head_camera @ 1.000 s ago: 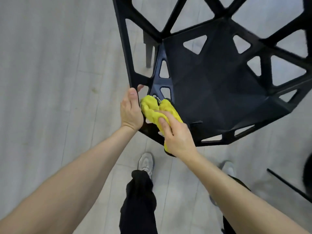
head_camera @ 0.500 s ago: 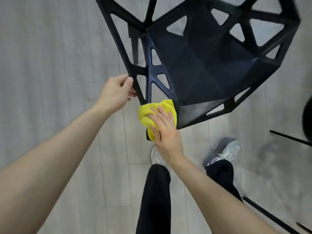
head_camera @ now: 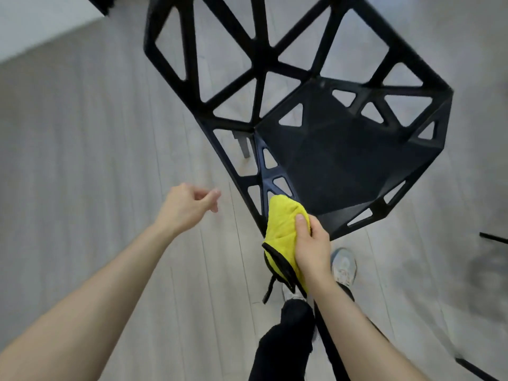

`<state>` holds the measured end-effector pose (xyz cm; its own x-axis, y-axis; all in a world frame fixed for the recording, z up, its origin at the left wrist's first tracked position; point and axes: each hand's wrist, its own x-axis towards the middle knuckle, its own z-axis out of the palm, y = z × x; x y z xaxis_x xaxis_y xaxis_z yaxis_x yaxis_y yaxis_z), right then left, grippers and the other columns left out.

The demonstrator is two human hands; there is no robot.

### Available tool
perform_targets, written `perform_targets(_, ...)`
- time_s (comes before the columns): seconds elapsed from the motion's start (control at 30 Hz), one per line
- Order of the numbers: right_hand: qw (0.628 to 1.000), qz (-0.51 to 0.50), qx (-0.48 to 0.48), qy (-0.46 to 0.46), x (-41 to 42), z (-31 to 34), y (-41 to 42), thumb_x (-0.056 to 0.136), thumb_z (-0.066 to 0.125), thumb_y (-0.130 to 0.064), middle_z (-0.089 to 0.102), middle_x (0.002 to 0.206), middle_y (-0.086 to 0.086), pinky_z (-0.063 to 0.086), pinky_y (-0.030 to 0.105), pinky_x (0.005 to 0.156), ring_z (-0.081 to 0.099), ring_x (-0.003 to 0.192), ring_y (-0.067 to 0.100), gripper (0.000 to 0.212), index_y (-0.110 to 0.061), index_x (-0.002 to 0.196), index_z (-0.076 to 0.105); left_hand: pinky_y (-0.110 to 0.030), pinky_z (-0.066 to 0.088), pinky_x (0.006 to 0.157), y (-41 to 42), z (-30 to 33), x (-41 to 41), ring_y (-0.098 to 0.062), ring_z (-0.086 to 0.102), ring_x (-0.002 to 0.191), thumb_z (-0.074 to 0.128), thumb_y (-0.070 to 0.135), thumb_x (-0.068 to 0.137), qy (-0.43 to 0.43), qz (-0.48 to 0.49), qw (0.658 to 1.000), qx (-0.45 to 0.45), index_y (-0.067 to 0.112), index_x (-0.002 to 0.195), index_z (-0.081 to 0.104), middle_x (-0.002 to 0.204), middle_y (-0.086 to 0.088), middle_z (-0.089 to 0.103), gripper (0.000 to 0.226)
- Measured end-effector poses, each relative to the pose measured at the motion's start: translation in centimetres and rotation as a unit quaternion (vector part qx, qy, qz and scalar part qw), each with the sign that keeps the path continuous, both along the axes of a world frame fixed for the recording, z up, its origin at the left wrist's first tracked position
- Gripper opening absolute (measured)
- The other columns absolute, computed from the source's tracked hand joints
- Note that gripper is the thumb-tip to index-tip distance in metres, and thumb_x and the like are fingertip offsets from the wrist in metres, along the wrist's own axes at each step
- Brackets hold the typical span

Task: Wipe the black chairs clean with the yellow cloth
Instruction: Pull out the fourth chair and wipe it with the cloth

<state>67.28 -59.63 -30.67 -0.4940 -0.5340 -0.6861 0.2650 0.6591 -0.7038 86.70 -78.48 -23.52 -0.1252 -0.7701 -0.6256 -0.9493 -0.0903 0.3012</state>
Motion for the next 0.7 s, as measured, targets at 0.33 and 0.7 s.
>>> perform_targets(0.33, 0.979, 0.098, -0.137, 0.117, 6.1, 3.5, -15.4, 0.111, 0.043, -0.036, 0.065, 0.137, -0.005, 0.046, 0.037, 0.097, 0.059, 0.120, 0.016, 0.044, -0.037, 0.154, 0.048, -0.050, 0.057, 0.107, -11.4, 0.1, 1.0, -0.014, 0.070, 0.120, 0.042, 0.074, 0.100, 0.095, 0.039, 0.988, -0.116, 0.031, 0.148, 0.056, 0.129, 0.008, 0.074, 0.066)
perform_targets(0.7, 0.860, 0.206, -0.036, 0.465, 11.3, -4.0, -26.6, 0.102, 0.070, -0.039, 0.064, 0.106, 0.015, 0.050, 0.044, 0.056, 0.066, 0.079, 0.035, 0.065, -0.006, 0.149, 0.042, -0.052, 0.058, 0.086, -19.4, -1.5, -1.0, -0.033, 0.076, 0.082, 0.038, 0.051, 0.110, 0.111, -0.157, 0.960, -0.205, 0.005, 0.081, 0.070, 0.084, -0.008, 0.081, 0.062)
